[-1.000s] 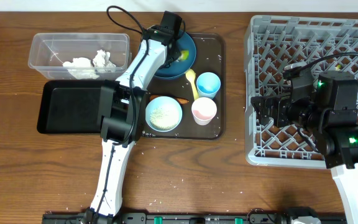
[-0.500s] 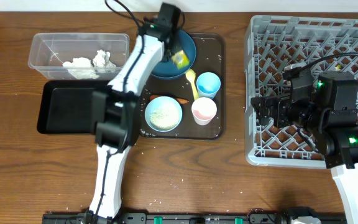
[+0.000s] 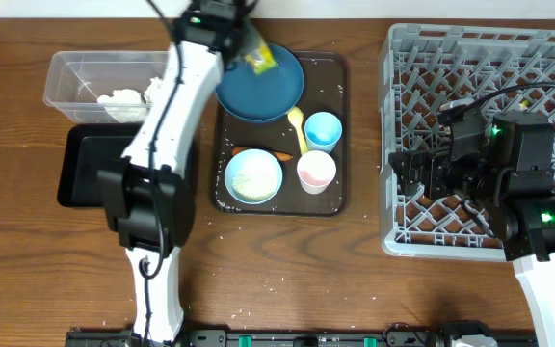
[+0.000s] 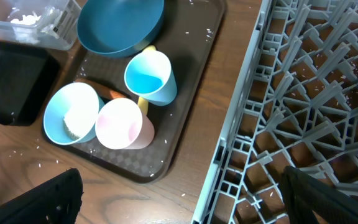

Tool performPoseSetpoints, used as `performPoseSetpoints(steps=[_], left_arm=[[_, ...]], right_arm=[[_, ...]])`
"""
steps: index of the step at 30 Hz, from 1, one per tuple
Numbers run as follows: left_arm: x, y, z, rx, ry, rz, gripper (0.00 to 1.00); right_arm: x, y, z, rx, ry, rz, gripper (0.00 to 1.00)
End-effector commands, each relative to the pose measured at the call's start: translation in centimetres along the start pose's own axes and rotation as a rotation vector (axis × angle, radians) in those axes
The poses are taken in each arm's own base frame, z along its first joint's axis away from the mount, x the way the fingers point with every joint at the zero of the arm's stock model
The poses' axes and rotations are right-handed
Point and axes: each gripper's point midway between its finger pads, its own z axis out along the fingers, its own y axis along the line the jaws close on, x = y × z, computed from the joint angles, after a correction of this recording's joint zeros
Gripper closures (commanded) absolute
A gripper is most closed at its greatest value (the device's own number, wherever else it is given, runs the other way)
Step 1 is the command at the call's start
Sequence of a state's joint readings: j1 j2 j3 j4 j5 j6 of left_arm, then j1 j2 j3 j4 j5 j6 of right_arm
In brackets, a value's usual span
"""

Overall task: Sort waste into correct bins and load items into the dishwasher rack
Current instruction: 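Drop the yellow wrapper into the clear bin with the left gripper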

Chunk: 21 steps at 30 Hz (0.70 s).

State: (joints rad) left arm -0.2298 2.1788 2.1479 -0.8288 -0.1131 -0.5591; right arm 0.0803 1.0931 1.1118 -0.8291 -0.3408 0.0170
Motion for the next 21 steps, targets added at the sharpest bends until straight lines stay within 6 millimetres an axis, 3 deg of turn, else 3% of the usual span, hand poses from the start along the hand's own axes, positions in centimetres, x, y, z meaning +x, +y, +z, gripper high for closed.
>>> performPoseSetpoints(steps=[1, 7, 12, 13, 15, 17, 18, 21], left_arm=[[-2.5, 6.4, 0.9, -0.131, -0.019, -0.080, 0.94], [-4.2, 13.8, 1.5, -0.236, -0.005, -0.232, 0.94], [-3.0, 17.7, 3.1, -0.302, 0.046, -0.271, 0.93], [-2.6, 18.1, 3.4, -0.313, 0.059, -0.273, 0.89], [-2.0, 18.9, 3.8, -0.329, 0.079, -0.277, 0.58], [-1.9, 19.2, 3.8, -0.337, 0.087, -0.280, 0.38], [-2.1, 19.2, 3.5, -0.334, 0.082, -0.282, 0.31], [-2.8, 18.4, 2.2, -0.294, 0.075, -0.243, 0.27]], right_arm=[[-0.7, -0.1, -0.4, 0.000, -0.020, -0.009, 0.01], [-0.8, -0.1, -0.4, 0.000, -0.025, -0.011, 0.01], [-0.8, -0.1, -0.4, 0.000, -0.024, -0.011, 0.01], [-0.8, -0.1, -0.4, 0.000, -0.024, -0.011, 0.01], [-0.8, -0.1, -0.4, 0.000, -0.025, -0.011, 0.01], [-0.8, -0.1, -0.4, 0.000, -0.025, -0.011, 0.01], [-0.8, -0.1, -0.4, 0.000, -0.025, -0.011, 0.01], [-0.8, -0.1, -0.4, 0.000, -0.025, -0.011, 0.01]])
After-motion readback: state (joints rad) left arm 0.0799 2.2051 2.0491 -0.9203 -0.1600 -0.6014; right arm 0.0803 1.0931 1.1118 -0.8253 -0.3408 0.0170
